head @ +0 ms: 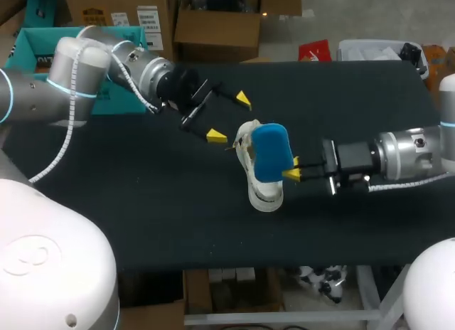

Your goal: Open the shoe tongue, take the insole out of the shoe, put the insole back into the shoe, and pack the shoe into the shoebox

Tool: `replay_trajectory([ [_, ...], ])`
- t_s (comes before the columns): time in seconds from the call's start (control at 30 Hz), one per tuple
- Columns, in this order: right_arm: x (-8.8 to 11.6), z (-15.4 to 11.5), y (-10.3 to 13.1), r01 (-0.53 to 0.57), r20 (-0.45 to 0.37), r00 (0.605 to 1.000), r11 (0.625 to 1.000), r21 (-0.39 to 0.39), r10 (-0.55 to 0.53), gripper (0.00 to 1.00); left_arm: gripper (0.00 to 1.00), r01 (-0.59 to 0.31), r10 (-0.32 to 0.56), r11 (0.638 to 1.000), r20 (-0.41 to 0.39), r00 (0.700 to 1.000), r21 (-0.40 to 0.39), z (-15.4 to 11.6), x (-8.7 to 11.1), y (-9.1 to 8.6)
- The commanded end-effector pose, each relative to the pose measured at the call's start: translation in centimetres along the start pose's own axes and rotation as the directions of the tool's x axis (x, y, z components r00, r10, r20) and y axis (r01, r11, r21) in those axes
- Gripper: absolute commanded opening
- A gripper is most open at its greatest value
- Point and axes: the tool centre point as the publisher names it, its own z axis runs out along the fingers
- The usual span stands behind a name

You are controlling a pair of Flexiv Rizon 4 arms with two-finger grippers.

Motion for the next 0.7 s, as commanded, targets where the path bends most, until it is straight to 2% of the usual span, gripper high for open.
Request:
replay_trajectory([
  [0.03,0.1,0.4,-0.1,0.019,0.034,0.999,1.000,0.012,-0.020,0.00,1.00,-0.022,0.015,1.000,-0.384,0.923,-0.014,-1.4,-1.4,1.0],
  [0.17,-0.2,0.9,-0.1,0.027,0.076,0.997,0.999,0.019,-0.029,0.00,1.00,-0.047,0.011,0.997,-0.494,0.870,-0.060,-1.6,-1.3,1.5],
  [0.4,-0.9,1.4,-0.9,0.049,0.111,0.992,0.999,0.021,-0.051,0.00,1.00,-0.092,0.016,0.990,-0.568,0.823,-0.106,-1.9,-0.9,1.8],
  [0.57,-1.1,1.7,-1.1,0.045,0.125,0.991,0.999,0.008,-0.045,0.00,1.00,-0.113,0.013,0.985,-0.591,0.806,-0.133,-1.7,-1.0,1.8],
  [0.7,-1.3,1.8,-1.1,0.050,0.132,0.990,0.999,0.011,-0.051,0.00,1.00,-0.122,0.014,0.982,-0.591,0.806,-0.142,-1.7,-0.9,1.7],
])
